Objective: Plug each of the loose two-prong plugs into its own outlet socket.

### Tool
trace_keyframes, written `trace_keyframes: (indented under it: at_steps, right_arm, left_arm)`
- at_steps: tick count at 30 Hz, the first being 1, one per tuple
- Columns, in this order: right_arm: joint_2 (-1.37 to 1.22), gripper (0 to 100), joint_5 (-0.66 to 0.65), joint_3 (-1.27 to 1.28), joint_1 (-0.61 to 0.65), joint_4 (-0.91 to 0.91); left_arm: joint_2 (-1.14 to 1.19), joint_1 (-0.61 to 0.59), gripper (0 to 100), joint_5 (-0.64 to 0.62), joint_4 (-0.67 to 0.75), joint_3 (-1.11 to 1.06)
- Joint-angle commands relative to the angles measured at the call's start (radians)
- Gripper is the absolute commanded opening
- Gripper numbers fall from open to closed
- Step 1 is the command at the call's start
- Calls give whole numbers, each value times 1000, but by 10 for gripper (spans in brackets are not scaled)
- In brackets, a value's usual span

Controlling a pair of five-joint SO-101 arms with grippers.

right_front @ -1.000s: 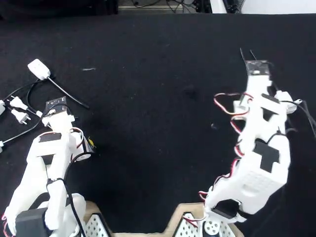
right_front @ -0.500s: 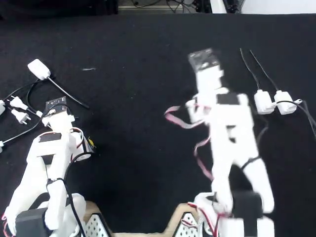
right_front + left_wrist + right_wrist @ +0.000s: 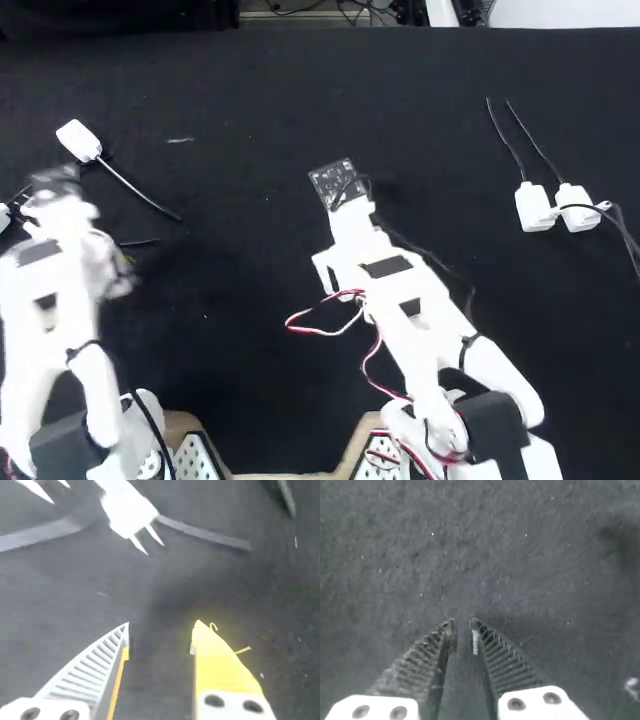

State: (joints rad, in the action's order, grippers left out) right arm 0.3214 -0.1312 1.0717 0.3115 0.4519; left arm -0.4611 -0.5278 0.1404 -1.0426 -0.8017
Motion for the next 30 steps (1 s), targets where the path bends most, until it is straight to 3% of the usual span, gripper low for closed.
trace_keyframes:
  at_steps: [1, 8, 15, 19, 25, 30]
  right_arm:
    - [-7, 53, 6, -18, 18, -43]
    - [-10, 53, 6, -16, 18, -41]
    - [-10, 53, 5, -15, 18, -40]
    - [-12, 53, 3, -15, 18, -40]
    - [-12, 53, 2, -15, 20, -40]
    - [-12, 53, 0, -15, 20, -40]
  left_arm:
    - [-8, -171, 206, 129, -149, 320]
    - [54, -344, 207, 256, -83, 456]
    - [442, -423, 207, 261, -72, 737]
    - [701, -464, 207, 275, -138, 1010]
    - [1036, -524, 206, 428, -285, 1429]
    - [1260, -565, 204, 457, -379, 1707]
